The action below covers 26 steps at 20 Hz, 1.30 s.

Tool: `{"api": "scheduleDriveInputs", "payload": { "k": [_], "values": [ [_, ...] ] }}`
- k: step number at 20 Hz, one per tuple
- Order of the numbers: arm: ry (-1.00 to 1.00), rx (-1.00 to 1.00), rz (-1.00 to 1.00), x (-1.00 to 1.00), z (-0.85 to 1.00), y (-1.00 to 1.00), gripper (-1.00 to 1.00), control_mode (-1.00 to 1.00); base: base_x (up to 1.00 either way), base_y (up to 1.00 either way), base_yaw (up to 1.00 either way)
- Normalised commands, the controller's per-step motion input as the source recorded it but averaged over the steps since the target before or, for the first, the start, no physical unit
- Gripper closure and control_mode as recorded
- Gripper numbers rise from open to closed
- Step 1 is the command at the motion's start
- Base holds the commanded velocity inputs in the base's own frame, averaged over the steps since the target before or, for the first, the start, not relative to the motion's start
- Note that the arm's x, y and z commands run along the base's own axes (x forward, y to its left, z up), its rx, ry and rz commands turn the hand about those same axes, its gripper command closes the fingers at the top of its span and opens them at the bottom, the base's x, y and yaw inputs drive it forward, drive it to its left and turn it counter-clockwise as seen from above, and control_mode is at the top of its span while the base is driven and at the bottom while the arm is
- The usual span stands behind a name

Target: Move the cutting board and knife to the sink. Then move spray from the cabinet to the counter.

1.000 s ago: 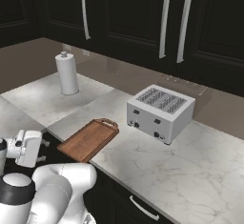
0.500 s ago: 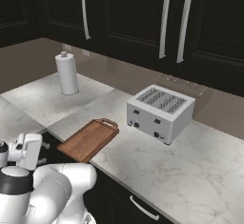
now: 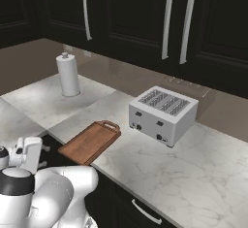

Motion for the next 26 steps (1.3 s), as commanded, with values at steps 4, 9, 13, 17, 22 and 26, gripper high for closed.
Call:
{"api": "scheduleDriveInputs", "payload": {
  "k": [4,9,13,17,22,26],
  "values": [
    [-0.03,0.0,0.08,0.07,0.0,0.0,-1.0,-1.0,0.0,0.0,0.0],
    [0.0,0.0,0.07,0.21,-0.07,0.0,-1.0,-1.0,0.0,0.0,0.0],
    [0.0,0.0,0.08,0.23,-0.11,-0.01,-1.0,-1.0,0.0,0.0,0.0],
    [0.0,0.0,0.09,0.23,-0.09,-0.07,-1.0,-1.0,0.0,0.0,0.0],
    [0.0,0.0,0.07,0.11,-0.13,0.0,-1.0,-1.0,0.0,0.0,0.0],
    [0.0,0.0,0.02,0.09,-0.15,0.0,-1.0,-1.0,0.0,0.0,0.0]
  ]
}}
